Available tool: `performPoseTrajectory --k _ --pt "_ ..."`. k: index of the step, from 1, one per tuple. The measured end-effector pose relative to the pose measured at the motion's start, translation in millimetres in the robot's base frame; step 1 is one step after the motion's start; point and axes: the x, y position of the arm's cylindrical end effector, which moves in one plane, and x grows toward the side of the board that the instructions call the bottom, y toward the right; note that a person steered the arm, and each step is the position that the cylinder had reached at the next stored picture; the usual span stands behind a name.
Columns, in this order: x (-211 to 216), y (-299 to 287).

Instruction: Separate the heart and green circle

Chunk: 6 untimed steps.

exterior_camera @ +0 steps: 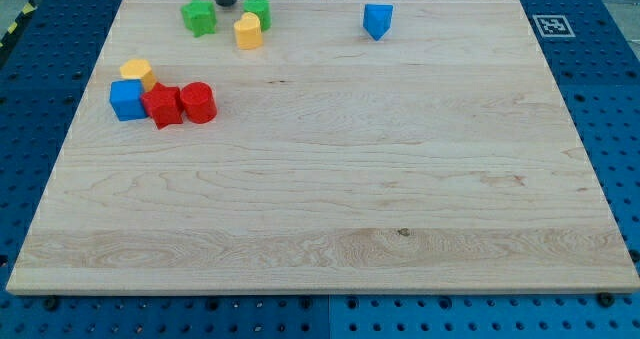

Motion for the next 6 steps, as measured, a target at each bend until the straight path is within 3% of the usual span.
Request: performPoseTrajectory --k 2,4,6 --pt "77.6 50.6" --pt "37.4 67.1" --pt "18.9 -12.1"
